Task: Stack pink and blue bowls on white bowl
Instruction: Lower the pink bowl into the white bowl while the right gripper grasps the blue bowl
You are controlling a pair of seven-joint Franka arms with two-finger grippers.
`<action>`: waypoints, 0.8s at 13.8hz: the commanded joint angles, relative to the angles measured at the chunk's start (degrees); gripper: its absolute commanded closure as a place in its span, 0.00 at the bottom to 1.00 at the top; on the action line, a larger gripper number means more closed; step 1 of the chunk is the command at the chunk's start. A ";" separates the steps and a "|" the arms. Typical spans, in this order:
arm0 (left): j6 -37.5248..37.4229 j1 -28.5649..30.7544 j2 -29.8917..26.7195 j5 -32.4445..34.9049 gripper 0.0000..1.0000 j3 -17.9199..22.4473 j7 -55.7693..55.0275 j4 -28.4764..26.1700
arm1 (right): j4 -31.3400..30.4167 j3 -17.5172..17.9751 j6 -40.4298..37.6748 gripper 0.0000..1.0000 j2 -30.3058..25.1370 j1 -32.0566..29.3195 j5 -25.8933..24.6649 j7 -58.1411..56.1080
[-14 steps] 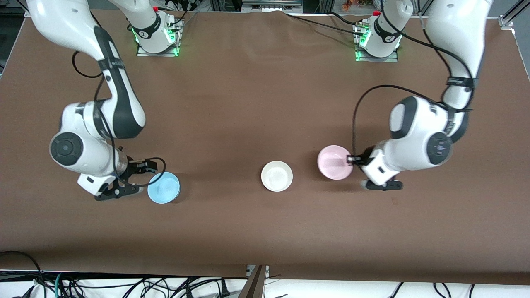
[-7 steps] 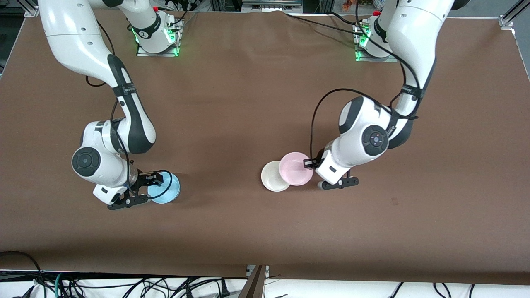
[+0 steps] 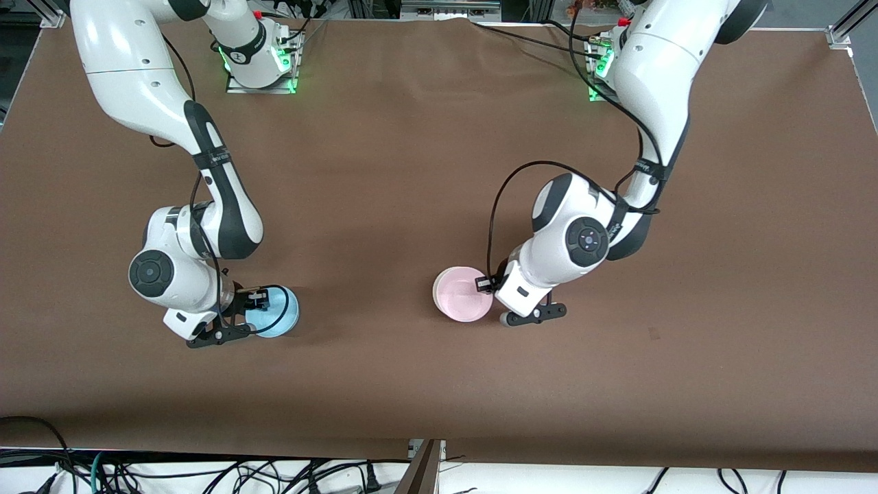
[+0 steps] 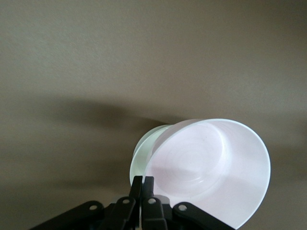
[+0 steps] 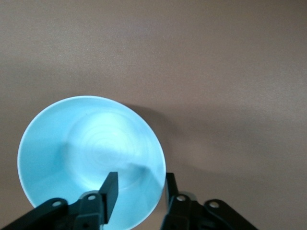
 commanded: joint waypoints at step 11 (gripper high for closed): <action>-0.56 -0.98 0.78 1.61 1.00 1.08 -0.35 0.85 | 9.60 6.64 -10.58 1.00 -0.32 5.51 4.73 23.77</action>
